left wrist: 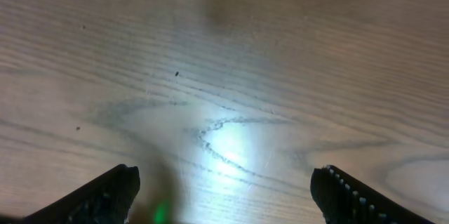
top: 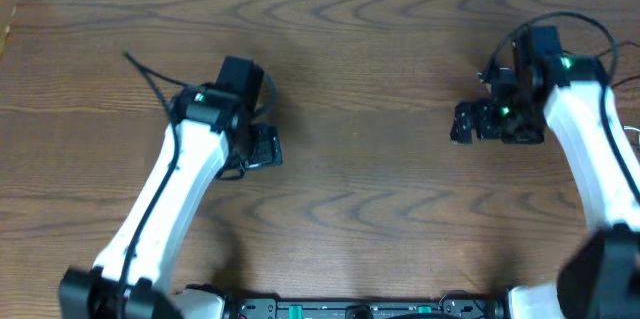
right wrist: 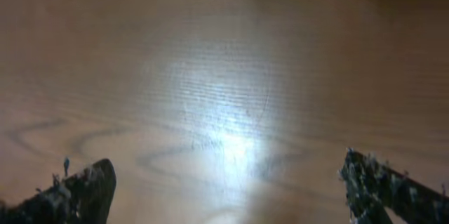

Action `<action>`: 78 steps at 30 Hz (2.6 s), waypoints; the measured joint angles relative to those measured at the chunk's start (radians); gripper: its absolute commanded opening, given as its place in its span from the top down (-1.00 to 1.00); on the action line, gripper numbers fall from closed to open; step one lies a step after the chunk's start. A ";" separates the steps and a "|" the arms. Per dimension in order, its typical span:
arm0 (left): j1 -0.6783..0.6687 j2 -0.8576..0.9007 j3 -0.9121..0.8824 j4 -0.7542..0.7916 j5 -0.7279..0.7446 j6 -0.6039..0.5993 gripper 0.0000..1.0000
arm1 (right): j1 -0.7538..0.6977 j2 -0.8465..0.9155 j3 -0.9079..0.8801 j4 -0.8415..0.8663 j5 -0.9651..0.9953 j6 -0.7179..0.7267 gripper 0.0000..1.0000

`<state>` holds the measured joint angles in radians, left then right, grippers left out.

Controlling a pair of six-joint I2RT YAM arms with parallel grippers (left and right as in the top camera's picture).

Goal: Untangle cables

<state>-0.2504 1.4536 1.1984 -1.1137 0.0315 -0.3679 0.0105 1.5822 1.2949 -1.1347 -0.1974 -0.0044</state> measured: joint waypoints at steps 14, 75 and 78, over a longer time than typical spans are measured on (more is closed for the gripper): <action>0.000 -0.717 -0.403 0.280 0.013 0.006 -0.96 | -0.001 -0.780 -0.478 0.346 0.026 0.001 -0.98; 0.000 -0.928 -0.407 0.284 0.012 0.006 -0.96 | 0.048 -1.439 -1.113 1.160 0.037 -0.054 -0.98; 0.000 -0.928 -0.407 0.283 0.012 0.006 -0.95 | 0.052 -1.480 -1.194 1.284 0.038 -0.055 -0.99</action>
<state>-0.2504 0.5255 0.7910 -0.8303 0.0433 -0.3618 0.0624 0.1020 0.1013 0.1493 -0.1596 -0.0589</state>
